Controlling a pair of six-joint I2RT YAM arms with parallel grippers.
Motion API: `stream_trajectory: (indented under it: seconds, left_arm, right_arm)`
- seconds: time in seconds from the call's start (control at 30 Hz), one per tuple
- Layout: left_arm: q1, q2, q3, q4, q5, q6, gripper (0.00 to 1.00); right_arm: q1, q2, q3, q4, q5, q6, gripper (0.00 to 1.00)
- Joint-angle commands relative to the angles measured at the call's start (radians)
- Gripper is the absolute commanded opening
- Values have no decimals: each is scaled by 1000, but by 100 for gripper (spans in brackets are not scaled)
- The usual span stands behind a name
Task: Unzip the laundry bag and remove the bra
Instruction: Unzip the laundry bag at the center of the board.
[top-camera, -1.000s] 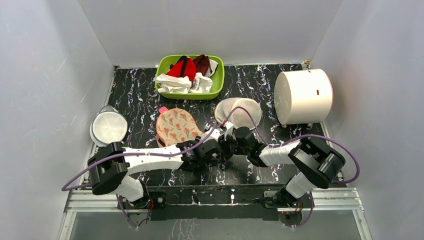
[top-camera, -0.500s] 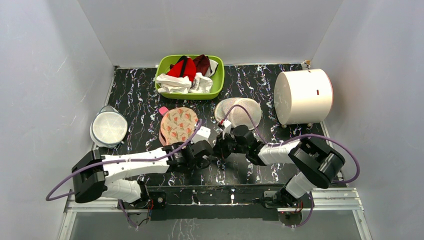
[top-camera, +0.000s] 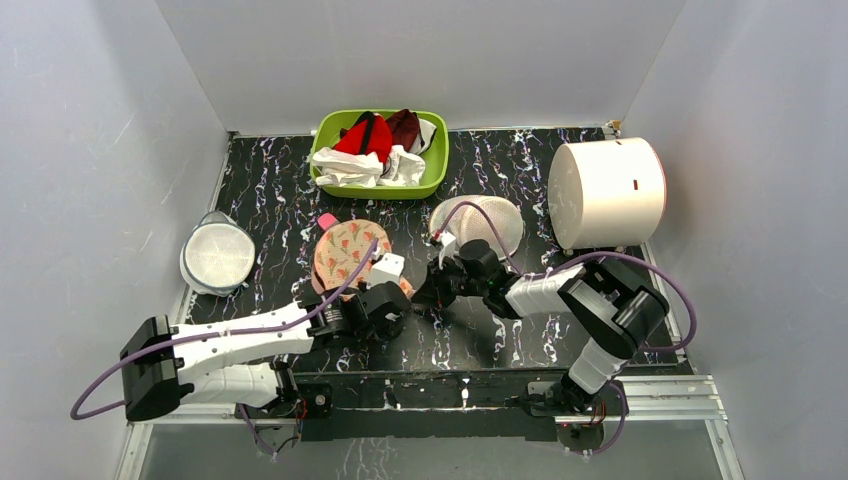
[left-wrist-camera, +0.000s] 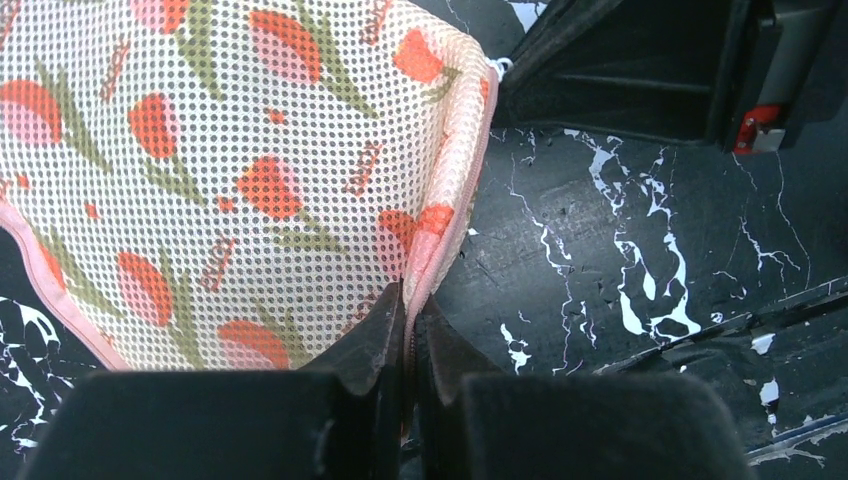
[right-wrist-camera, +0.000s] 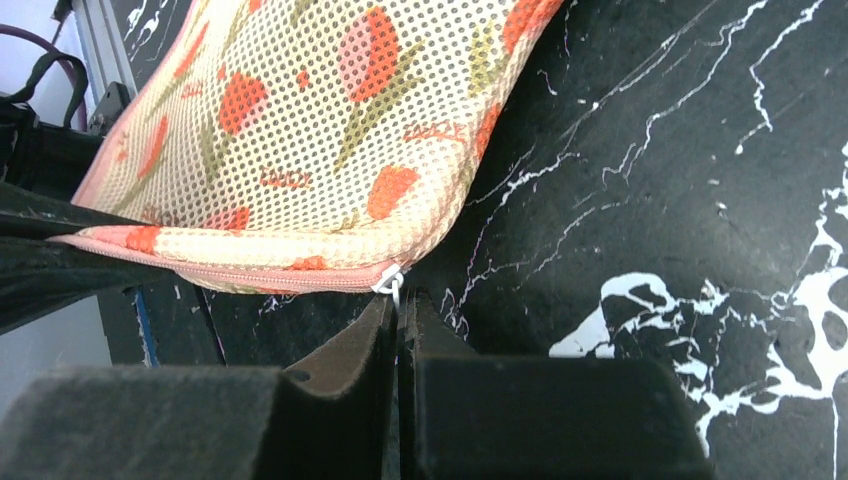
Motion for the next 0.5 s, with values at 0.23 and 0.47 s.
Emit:
stream_trajectory:
  seconds: [0.23,0.47]
  left_arm:
    - [-1,-56,-36,-14,41,22,0]
    - [0,83,-8,56,49,-16,5]
  right_arm:
    - [-38,40,71,9,53,-36,0]
    - [-39,-76,7,-107,164,-61,3]
